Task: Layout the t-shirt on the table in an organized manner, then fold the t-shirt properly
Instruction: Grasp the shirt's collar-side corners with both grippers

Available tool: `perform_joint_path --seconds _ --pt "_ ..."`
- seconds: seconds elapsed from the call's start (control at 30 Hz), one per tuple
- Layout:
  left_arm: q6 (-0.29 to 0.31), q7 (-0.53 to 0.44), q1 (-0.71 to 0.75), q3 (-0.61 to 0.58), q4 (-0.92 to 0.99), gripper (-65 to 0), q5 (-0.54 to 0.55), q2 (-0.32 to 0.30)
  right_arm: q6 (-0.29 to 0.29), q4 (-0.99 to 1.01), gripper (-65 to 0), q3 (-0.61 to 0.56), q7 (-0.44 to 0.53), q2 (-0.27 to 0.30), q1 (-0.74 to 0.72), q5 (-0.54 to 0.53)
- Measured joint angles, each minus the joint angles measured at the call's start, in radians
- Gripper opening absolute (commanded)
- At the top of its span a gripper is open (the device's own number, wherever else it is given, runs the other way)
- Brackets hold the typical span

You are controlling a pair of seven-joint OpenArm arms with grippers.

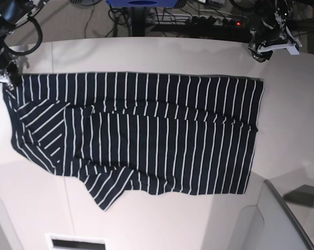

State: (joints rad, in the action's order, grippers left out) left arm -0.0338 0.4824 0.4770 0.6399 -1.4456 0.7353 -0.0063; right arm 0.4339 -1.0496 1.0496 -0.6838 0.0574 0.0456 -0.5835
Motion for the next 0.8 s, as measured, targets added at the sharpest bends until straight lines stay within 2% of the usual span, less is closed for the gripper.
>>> perform_joint_path --seconds 0.5,0.63,0.73,0.8 --pt "-0.074 0.051 -0.091 0.011 0.019 -25.3 -0.024 0.006 0.002 0.000 -64.2 -0.005 0.000 0.001 0.005 -0.001" --pt "-0.090 0.055 -0.097 0.011 0.014 -25.3 -0.023 0.009 0.002 0.000 -64.2 -0.071 -0.020 0.024 0.011 0.000" --pt "-0.127 0.061 -0.091 0.011 -0.022 -25.3 0.024 0.010 0.001 -0.003 -64.2 -0.092 -0.019 0.024 0.008 0.002" --pt "-0.116 0.050 -0.055 0.010 -0.088 -25.3 0.047 0.009 0.001 -0.003 -64.2 -0.092 -0.019 0.021 0.008 -0.001"
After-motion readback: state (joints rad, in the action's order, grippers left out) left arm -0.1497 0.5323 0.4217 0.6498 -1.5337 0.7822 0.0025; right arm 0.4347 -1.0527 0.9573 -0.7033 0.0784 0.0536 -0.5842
